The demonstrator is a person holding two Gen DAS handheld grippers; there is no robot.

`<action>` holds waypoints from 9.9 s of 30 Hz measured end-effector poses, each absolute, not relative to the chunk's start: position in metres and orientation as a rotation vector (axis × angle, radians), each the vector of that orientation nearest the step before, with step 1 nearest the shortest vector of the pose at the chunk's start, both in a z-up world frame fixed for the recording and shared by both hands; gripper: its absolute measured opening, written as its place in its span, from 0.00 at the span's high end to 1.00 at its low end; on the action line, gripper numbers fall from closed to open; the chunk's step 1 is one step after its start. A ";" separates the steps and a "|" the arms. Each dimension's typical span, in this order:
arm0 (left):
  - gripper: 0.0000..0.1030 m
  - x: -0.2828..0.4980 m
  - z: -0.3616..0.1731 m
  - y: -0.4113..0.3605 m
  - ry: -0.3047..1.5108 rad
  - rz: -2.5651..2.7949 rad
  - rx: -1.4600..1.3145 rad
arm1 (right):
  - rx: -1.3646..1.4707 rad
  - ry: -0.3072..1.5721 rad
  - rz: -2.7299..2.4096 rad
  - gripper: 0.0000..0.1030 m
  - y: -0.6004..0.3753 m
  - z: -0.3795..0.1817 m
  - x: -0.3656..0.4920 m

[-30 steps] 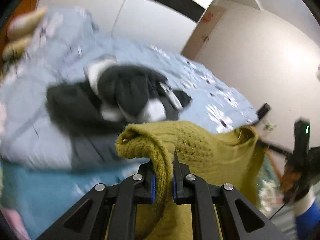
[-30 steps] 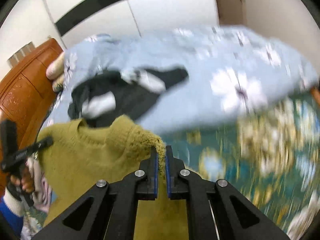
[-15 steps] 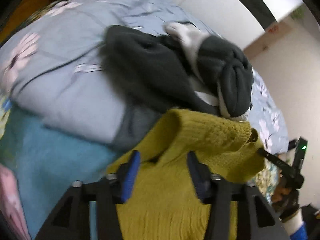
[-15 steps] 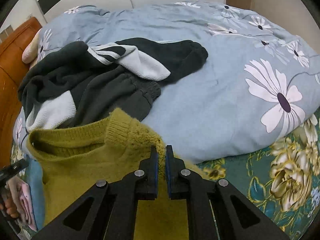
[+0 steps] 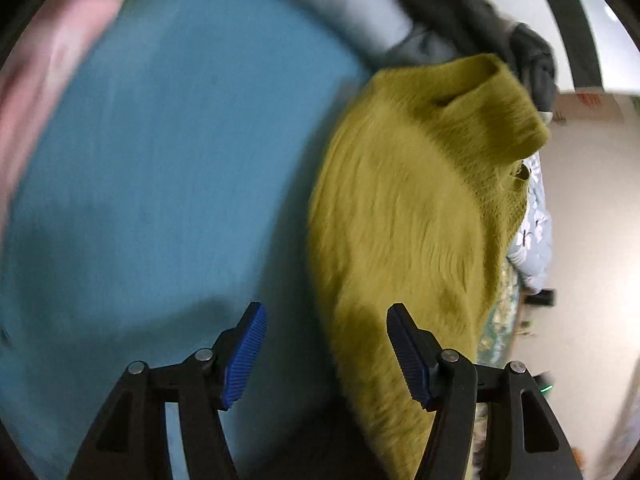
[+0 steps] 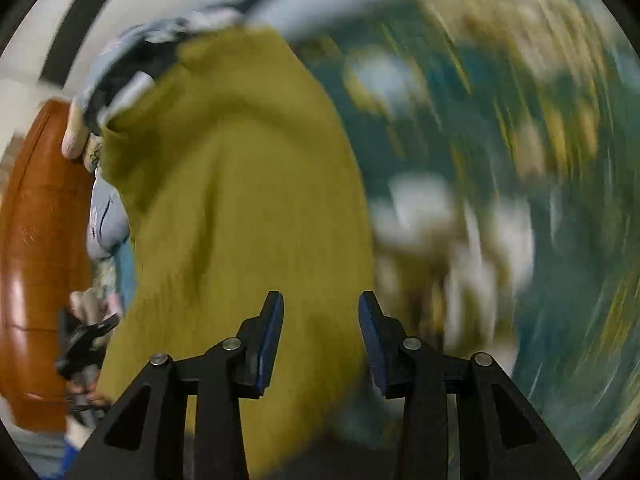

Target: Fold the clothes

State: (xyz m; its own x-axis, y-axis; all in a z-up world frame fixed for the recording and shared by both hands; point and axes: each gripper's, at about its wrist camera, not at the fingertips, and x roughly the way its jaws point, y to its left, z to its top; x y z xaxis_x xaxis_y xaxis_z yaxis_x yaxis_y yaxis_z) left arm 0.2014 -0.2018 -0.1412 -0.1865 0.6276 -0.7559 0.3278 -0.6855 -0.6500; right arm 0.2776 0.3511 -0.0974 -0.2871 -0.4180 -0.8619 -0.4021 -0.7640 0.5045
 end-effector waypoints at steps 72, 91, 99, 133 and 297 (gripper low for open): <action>0.88 0.079 -0.152 -0.122 -0.421 2.051 -1.827 | 1.801 -1.019 -2.433 0.79 0.341 -0.050 0.216; 0.39 0.067 -0.111 -0.166 -0.314 2.235 -1.664 | 1.772 -0.657 -2.466 0.73 0.335 -0.043 0.128; 0.33 0.012 -0.119 -0.134 0.053 2.277 -1.567 | 1.717 -0.143 -2.413 0.55 0.310 -0.056 0.043; 0.92 -0.003 0.102 -0.115 0.198 2.480 -0.879 | 1.128 0.306 -2.905 0.92 0.287 0.156 0.030; 0.86 0.170 -0.136 -0.121 -0.878 1.972 -1.945 | 1.756 -1.358 -2.319 0.92 0.360 -0.079 0.264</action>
State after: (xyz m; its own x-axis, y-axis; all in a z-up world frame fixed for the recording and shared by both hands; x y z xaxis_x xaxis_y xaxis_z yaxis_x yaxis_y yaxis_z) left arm 0.1700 -0.1210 -0.1361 -0.0888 0.5575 -0.8254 0.2405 -0.7921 -0.5610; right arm 0.2643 0.3598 -0.0788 -0.3997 -0.4131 -0.8183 -0.5114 -0.6403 0.5731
